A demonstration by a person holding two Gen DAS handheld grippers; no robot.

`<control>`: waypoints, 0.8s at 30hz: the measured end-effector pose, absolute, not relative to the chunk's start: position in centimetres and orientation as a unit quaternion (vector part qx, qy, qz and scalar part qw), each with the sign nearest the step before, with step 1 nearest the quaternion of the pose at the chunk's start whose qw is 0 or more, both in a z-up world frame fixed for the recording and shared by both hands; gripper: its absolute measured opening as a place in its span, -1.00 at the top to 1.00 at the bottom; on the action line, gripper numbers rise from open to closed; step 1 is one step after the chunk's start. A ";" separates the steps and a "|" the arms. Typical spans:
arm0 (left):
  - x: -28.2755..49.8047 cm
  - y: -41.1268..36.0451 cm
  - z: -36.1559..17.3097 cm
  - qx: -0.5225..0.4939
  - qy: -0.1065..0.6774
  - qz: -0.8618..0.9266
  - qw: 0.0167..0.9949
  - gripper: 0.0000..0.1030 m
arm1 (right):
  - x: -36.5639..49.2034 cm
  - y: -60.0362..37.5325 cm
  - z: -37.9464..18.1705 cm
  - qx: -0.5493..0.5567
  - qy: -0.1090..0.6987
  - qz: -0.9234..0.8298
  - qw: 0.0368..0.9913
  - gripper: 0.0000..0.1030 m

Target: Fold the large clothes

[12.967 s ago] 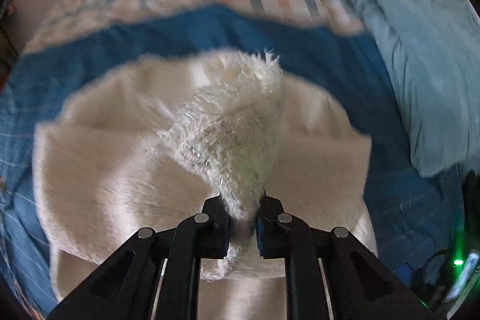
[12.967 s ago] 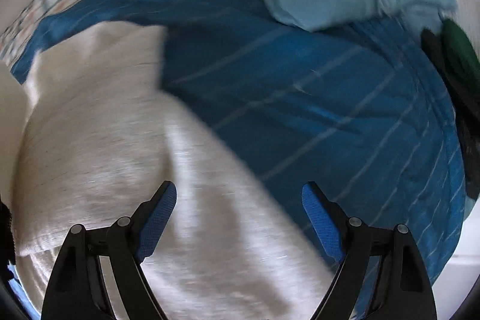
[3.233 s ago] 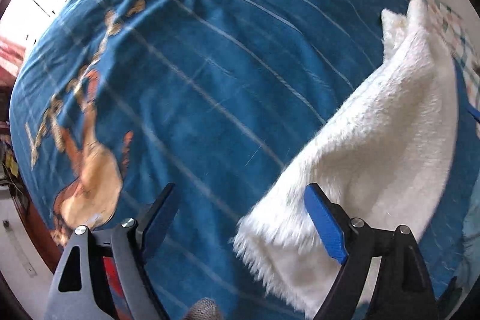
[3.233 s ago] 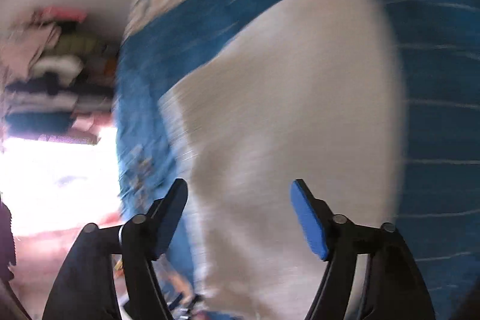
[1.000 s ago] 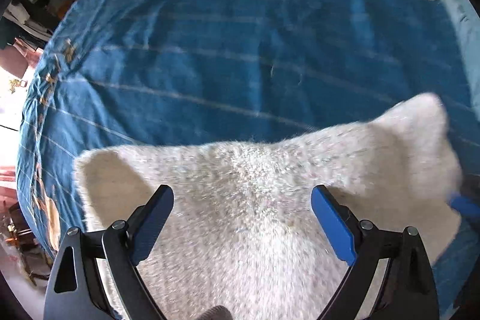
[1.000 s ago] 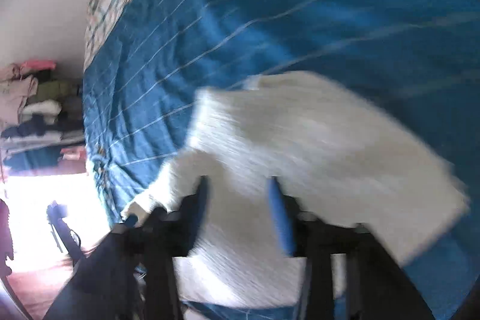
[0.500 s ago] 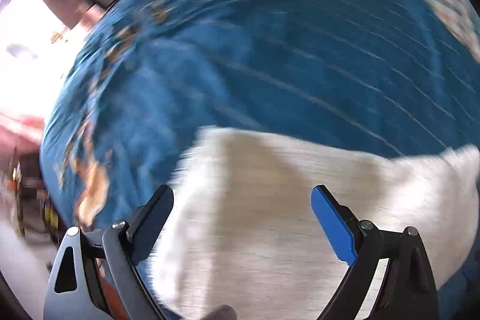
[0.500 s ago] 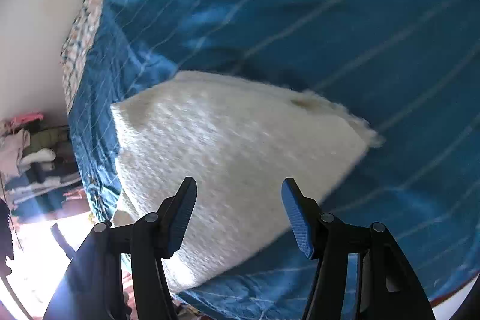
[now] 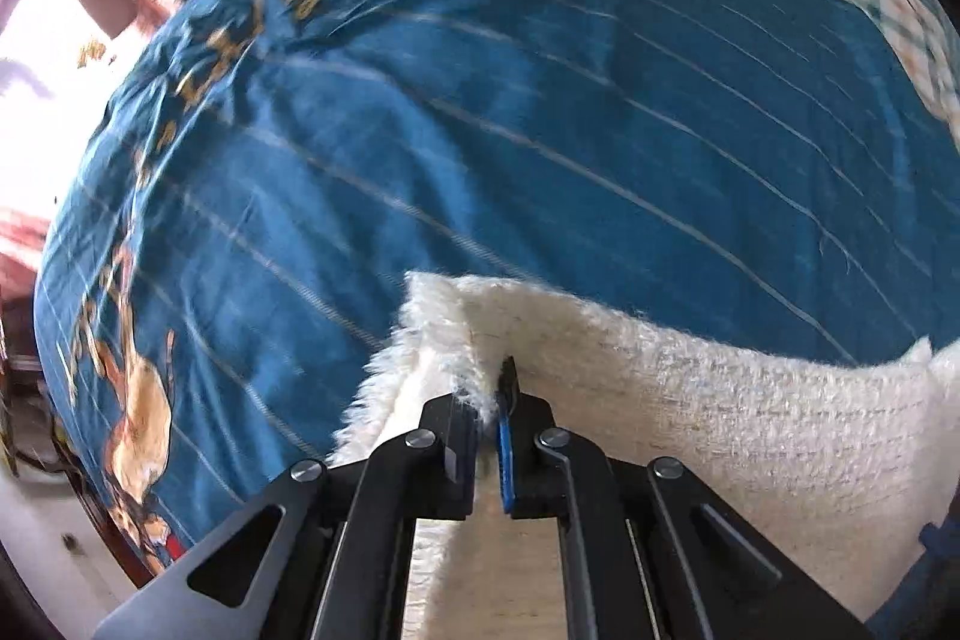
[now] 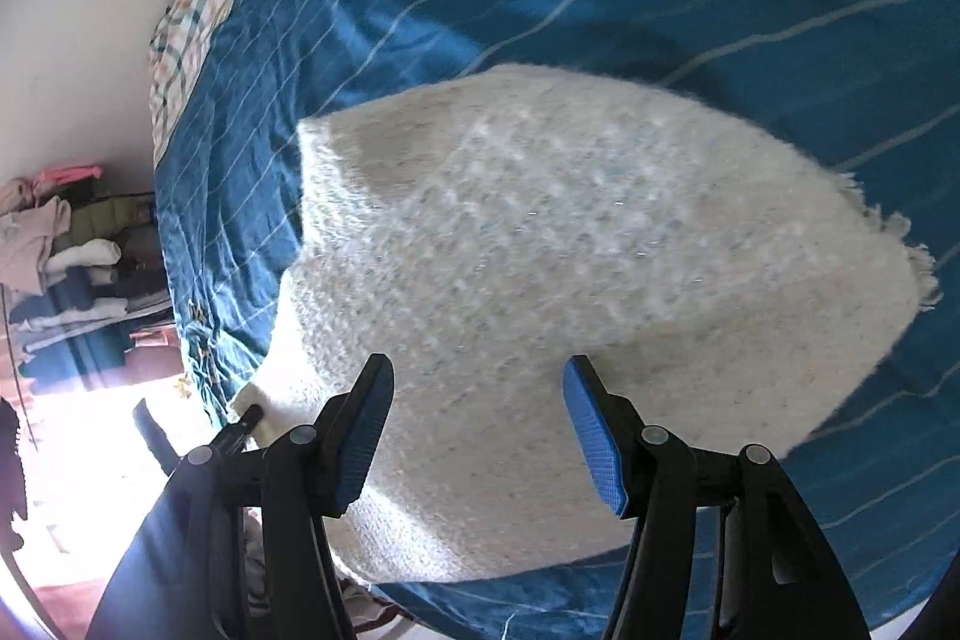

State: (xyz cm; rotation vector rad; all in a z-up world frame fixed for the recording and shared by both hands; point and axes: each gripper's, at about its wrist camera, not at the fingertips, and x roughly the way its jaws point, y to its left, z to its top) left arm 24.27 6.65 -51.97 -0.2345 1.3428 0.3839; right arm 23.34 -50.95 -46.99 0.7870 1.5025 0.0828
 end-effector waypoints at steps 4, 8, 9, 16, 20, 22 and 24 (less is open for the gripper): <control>23.4 8.5 -53.4 -0.123 0.633 0.178 0.743 0.93 | 24.6 -49.0 -45.9 0.333 0.665 0.053 0.666 -0.19; 24.2 8.7 -54.6 -0.115 0.641 0.170 0.740 0.92 | 27.7 -46.5 -45.3 0.313 0.661 0.084 0.676 -0.17; 24.4 8.9 -55.0 -0.116 0.642 0.168 0.739 0.92 | 28.9 -45.7 -45.6 0.295 0.661 0.085 0.685 -0.10; 24.8 9.2 -55.2 -0.129 0.644 0.149 0.739 0.78 | 34.2 -44.7 -54.0 0.244 0.724 0.001 0.646 0.96; 24.5 7.9 -52.1 -0.089 0.631 0.149 0.756 0.77 | 34.8 -45.1 -52.1 0.247 0.730 0.024 0.637 0.83; 24.0 7.1 -49.9 -0.073 0.611 0.145 0.775 0.46 | 33.6 -46.1 -50.0 0.265 0.711 0.050 0.650 0.65; 23.6 5.9 -47.3 -0.065 0.583 0.134 0.799 -0.59 | 31.1 -48.1 -47.4 0.296 0.686 0.059 0.662 0.08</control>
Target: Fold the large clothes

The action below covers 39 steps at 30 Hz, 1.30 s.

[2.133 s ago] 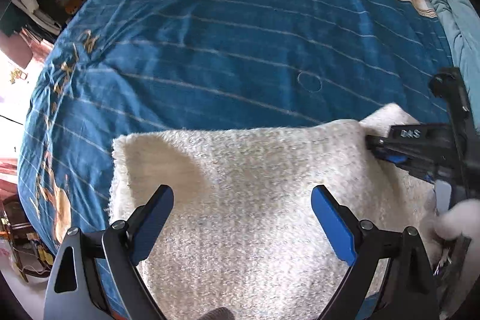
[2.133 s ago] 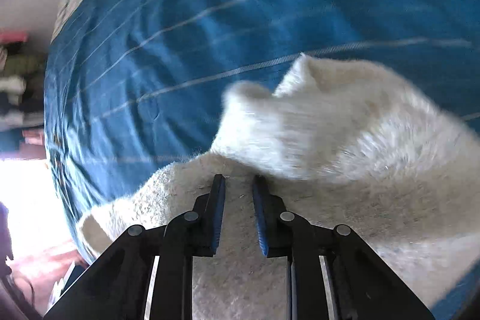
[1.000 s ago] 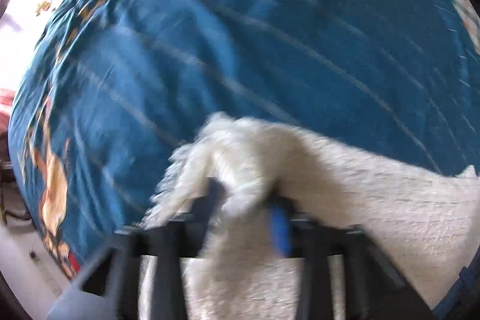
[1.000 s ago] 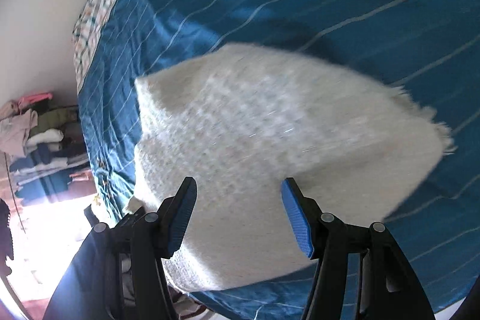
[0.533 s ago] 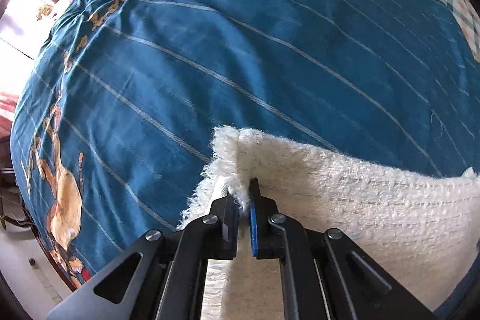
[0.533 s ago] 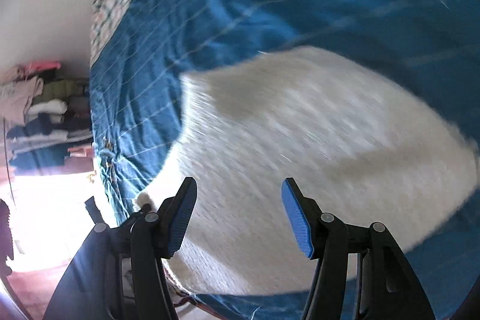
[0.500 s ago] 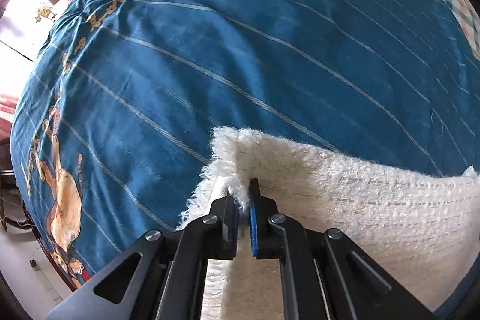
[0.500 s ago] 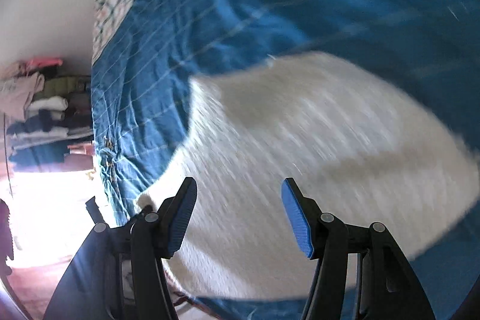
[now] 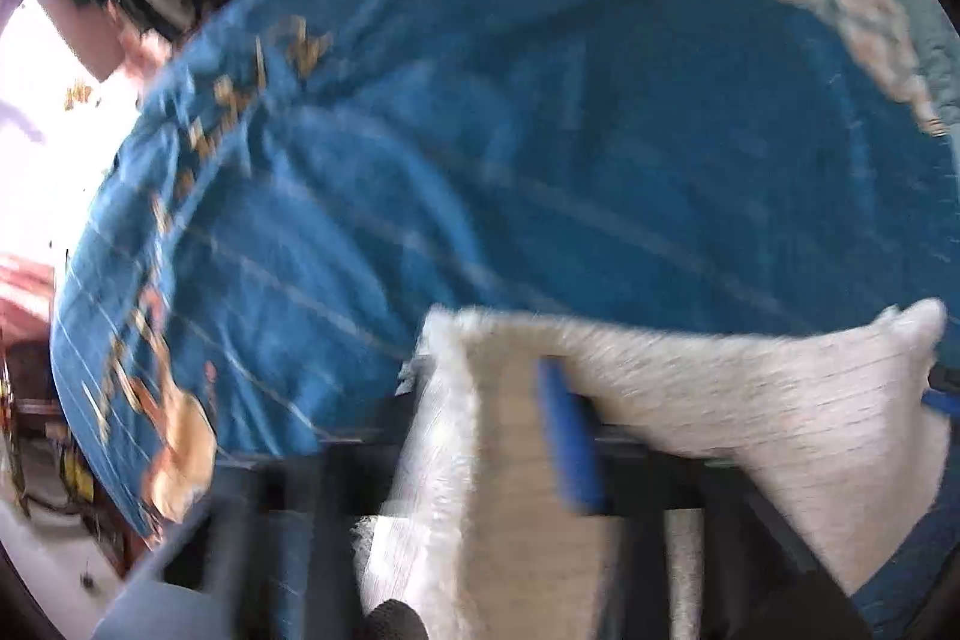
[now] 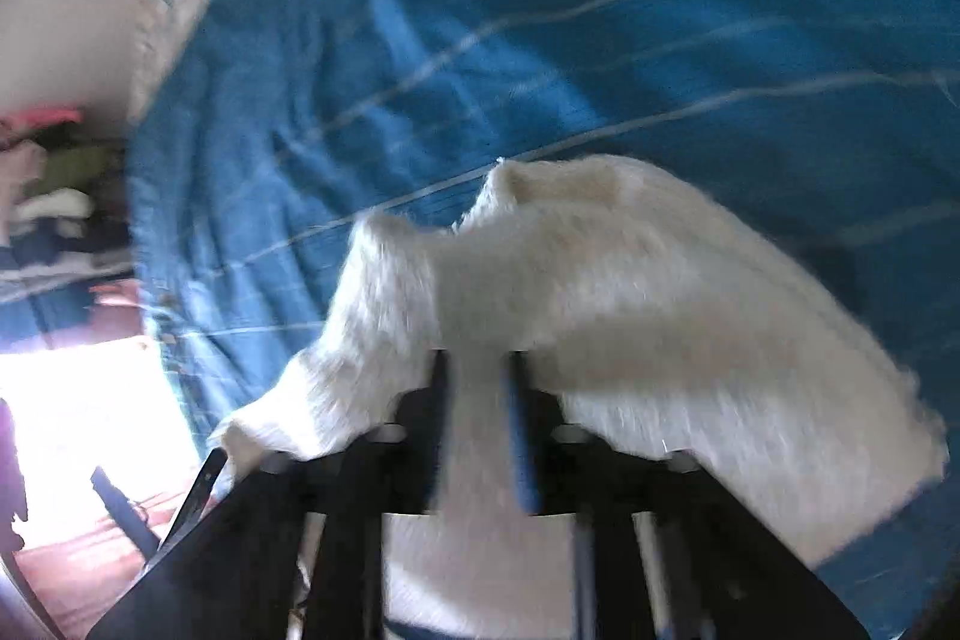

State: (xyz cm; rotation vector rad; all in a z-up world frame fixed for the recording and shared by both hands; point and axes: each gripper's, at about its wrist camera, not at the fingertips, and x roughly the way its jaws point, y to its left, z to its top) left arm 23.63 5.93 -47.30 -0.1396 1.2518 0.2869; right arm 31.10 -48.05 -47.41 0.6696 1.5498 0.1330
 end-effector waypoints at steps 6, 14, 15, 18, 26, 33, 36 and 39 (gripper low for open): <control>25.3 -1.1 -43.7 -0.053 0.562 0.068 0.823 -1.00 | 20.8 -54.8 -44.8 0.378 0.637 -0.001 0.672 -0.29; 27.5 -14.6 -51.1 -0.012 0.624 -0.020 0.781 -1.00 | 12.8 -62.0 -51.8 0.470 0.583 -0.043 0.661 -0.29; 27.7 -15.7 -52.8 0.006 0.635 -0.025 0.772 -1.00 | 12.7 -62.4 -52.6 0.488 0.570 -0.031 0.660 -0.30; 28.0 -16.3 -55.7 0.006 0.645 -0.031 0.764 -1.00 | 13.5 -62.6 -56.4 0.533 0.544 0.000 0.648 -0.31; 28.9 -15.0 -55.7 -0.013 0.648 -0.047 0.760 -1.00 | 17.9 -59.8 -58.5 0.597 0.478 0.113 0.634 -0.61; 29.9 -14.7 -56.3 -0.025 0.649 -0.041 0.760 -1.00 | 19.1 -57.9 -57.9 0.628 0.457 0.106 0.621 0.39; 30.0 -14.0 -56.4 -0.051 0.644 -0.040 0.762 -1.00 | 19.7 -56.9 -54.4 0.603 0.455 0.125 0.643 0.43; 29.2 -12.7 -55.2 -0.074 0.635 -0.033 0.769 -1.00 | 20.7 -54.8 -50.1 0.539 0.471 0.152 0.681 0.43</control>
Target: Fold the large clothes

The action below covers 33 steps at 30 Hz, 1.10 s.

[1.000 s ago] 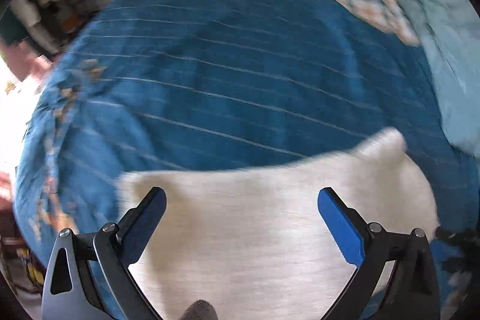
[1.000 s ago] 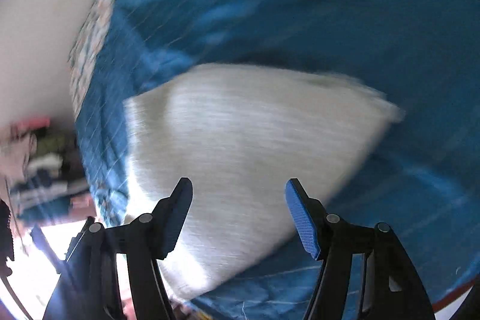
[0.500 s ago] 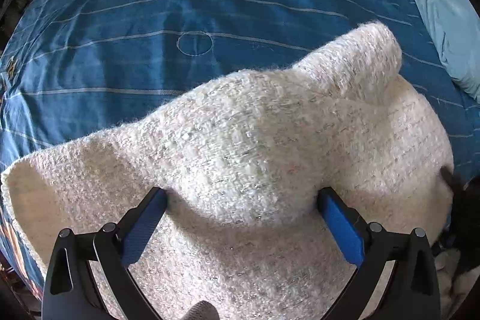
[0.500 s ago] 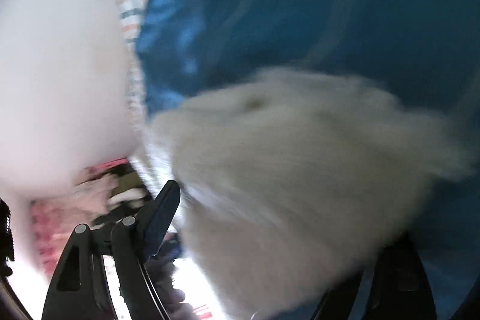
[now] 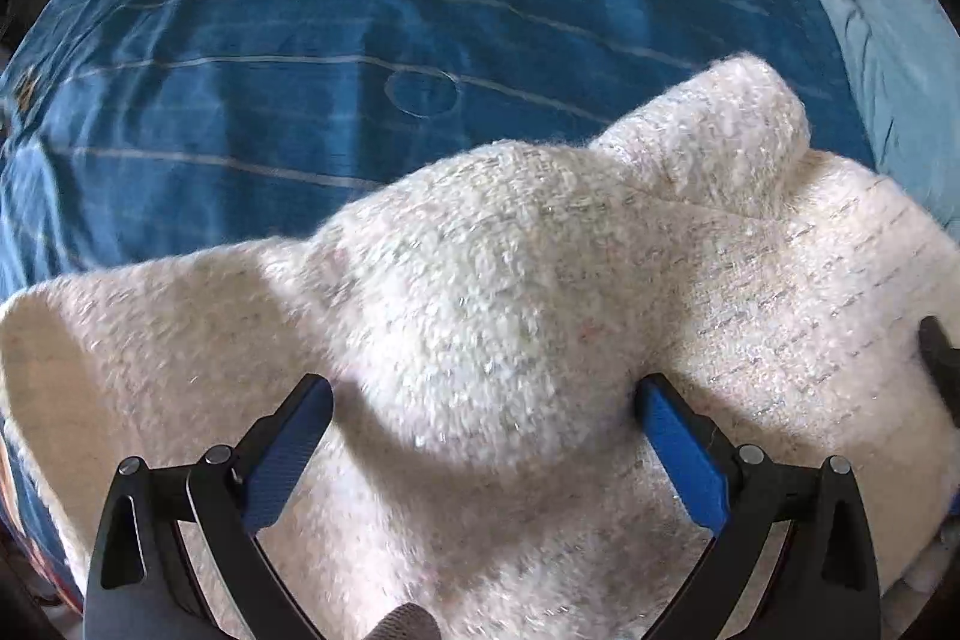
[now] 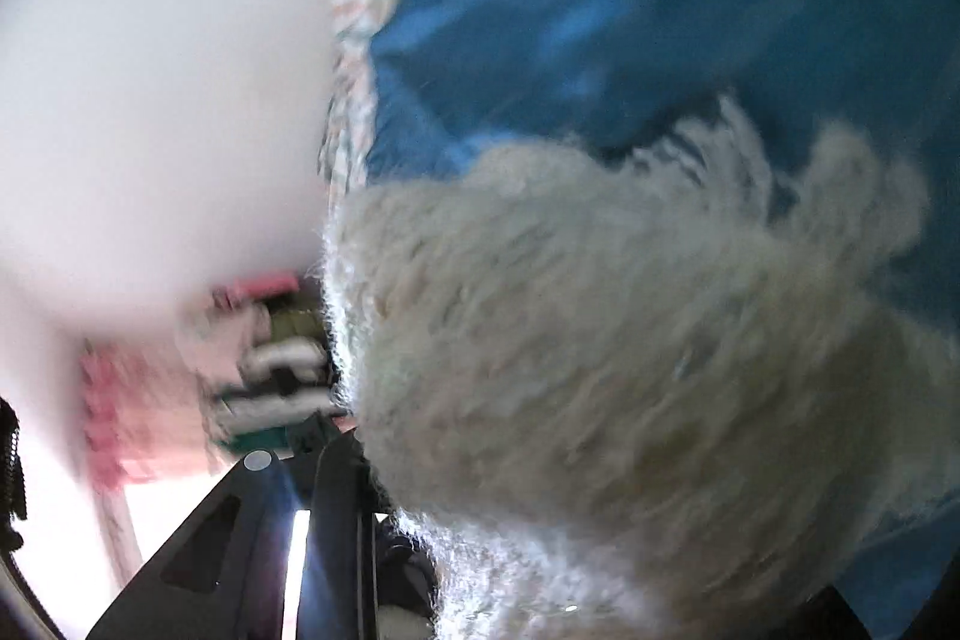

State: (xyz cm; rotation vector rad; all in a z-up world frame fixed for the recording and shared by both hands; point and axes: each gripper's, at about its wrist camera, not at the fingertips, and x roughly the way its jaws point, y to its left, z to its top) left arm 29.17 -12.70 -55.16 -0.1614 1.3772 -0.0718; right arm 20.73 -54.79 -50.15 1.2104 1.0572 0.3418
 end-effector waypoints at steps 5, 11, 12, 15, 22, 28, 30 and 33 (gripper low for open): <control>25.4 -7.4 -50.8 -0.112 0.612 0.017 0.783 -1.00 | 21.8 -49.5 -43.5 0.440 0.484 0.216 0.725 0.44; 15.5 4.3 -47.2 -0.184 0.595 0.145 0.769 -1.00 | 21.7 -37.3 -36.6 0.289 0.500 0.314 0.754 0.44; 13.7 5.8 -46.8 -0.195 0.591 0.166 0.765 -1.00 | 21.2 -35.2 -36.1 0.263 0.503 0.329 0.755 0.44; 8.4 10.6 -45.9 -0.227 0.576 0.238 0.748 -1.00 | 19.3 -27.1 -35.6 0.170 0.521 0.365 0.752 0.44; -1.7 17.4 -46.2 -0.288 0.548 0.351 0.703 -1.00 | 13.0 -9.9 -41.8 0.009 0.567 0.398 0.721 0.43; -5.5 19.8 -45.9 -0.313 0.527 0.391 0.687 -1.00 | 7.3 -2.7 -48.3 -0.111 0.590 0.401 0.692 0.42; -5.8 20.3 -45.7 -0.316 0.521 0.396 0.686 -1.00 | 5.7 -1.9 -50.0 -0.139 0.594 0.401 0.684 0.41; -5.3 20.8 -45.3 -0.317 0.517 0.395 0.691 -1.00 | 3.7 -0.9 -51.8 -0.163 0.601 0.407 0.669 0.28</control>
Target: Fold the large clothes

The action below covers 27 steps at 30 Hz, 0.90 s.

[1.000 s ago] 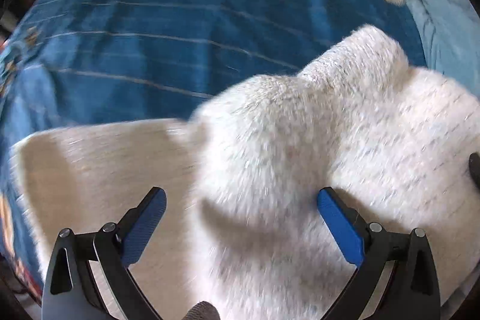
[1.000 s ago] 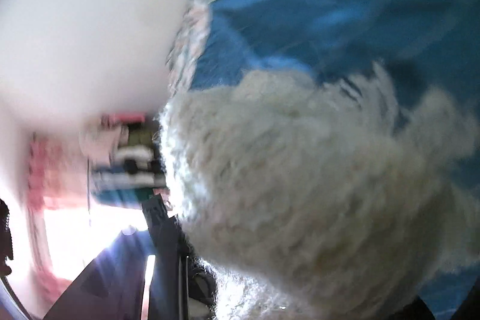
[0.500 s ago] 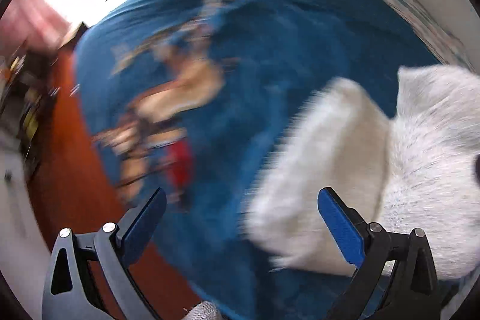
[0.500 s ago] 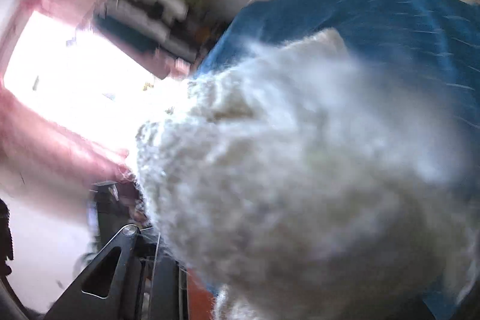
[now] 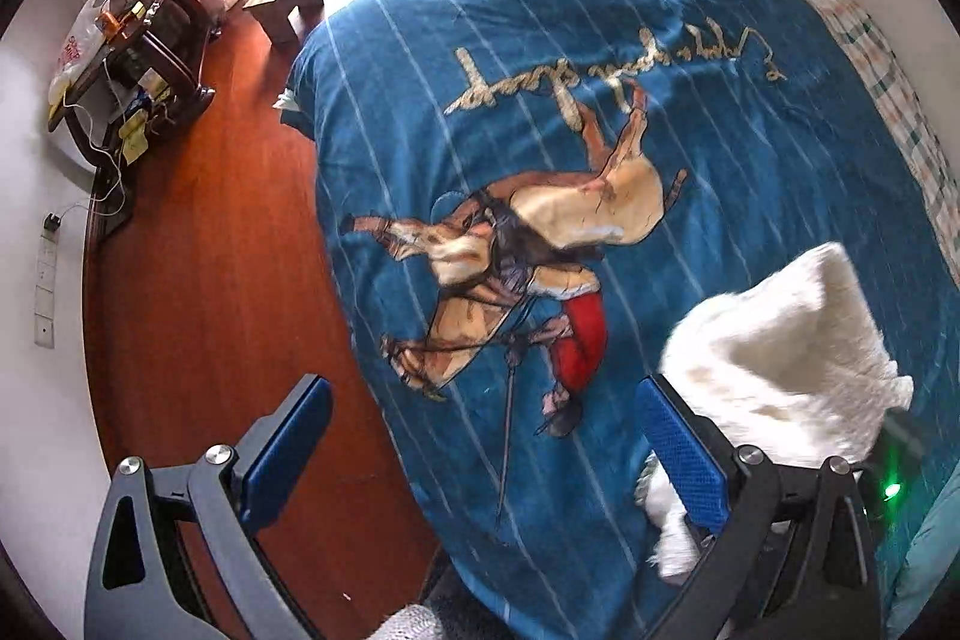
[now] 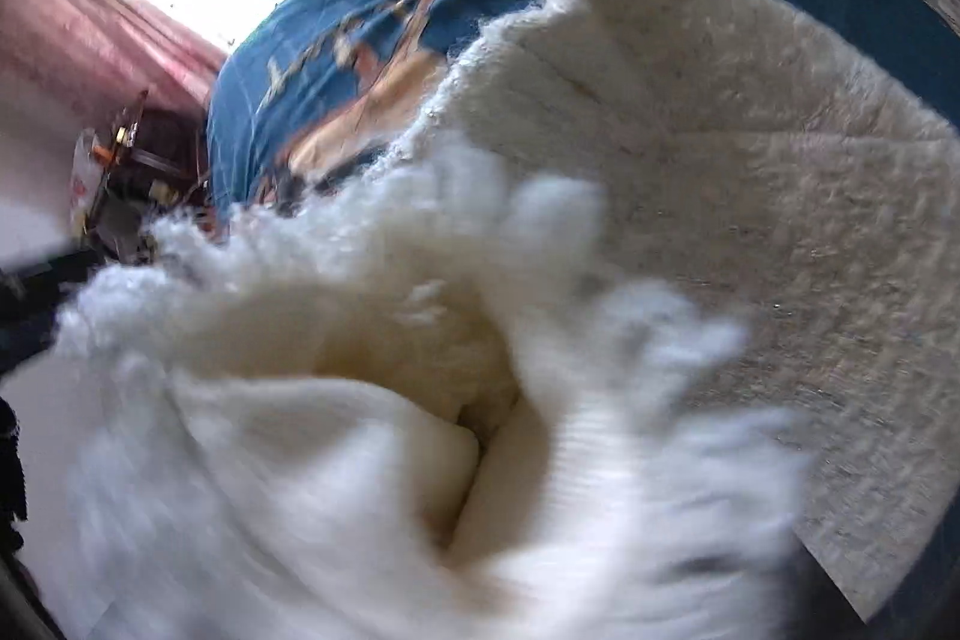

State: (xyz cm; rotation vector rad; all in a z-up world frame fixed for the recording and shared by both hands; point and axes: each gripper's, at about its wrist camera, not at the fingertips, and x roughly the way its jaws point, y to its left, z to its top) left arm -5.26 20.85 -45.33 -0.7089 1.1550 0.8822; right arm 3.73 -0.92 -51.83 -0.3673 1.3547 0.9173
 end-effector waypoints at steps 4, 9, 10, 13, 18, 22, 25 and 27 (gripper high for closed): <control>-3.9 21.2 -43.8 -0.319 0.505 0.379 0.707 -1.00 | 3.7 -1.6 -50.1 -0.099 0.635 0.460 0.612 -0.47; -1.2 21.2 -41.2 -0.325 0.481 0.348 0.736 -1.00 | 5.8 -6.8 -47.2 0.021 0.680 0.497 0.539 -0.47; -0.3 20.8 -40.8 -0.318 0.479 0.340 0.744 -1.00 | 6.6 -8.6 -46.1 0.058 0.680 0.480 0.551 -0.47; 2.1 18.7 -41.8 -0.288 0.497 0.316 0.756 -1.00 | 9.4 -13.9 -45.5 0.113 0.684 0.402 0.598 -0.44; 4.0 13.7 -48.0 -0.206 0.566 0.310 0.736 -1.00 | 11.9 -18.0 -48.6 0.068 0.714 0.277 0.640 0.11; 3.2 11.5 -54.2 -0.189 0.627 0.310 0.689 -1.00 | 12.5 -16.9 -52.4 0.010 0.738 0.254 0.625 0.13; 2.9 12.4 -55.4 -0.211 0.625 0.314 0.683 -1.00 | 12.7 -16.0 -55.1 -0.005 0.746 0.247 0.618 0.07; 3.1 13.4 -54.4 -0.222 0.621 0.312 0.684 -1.00 | 13.3 -16.1 -54.4 0.005 0.754 0.259 0.604 0.04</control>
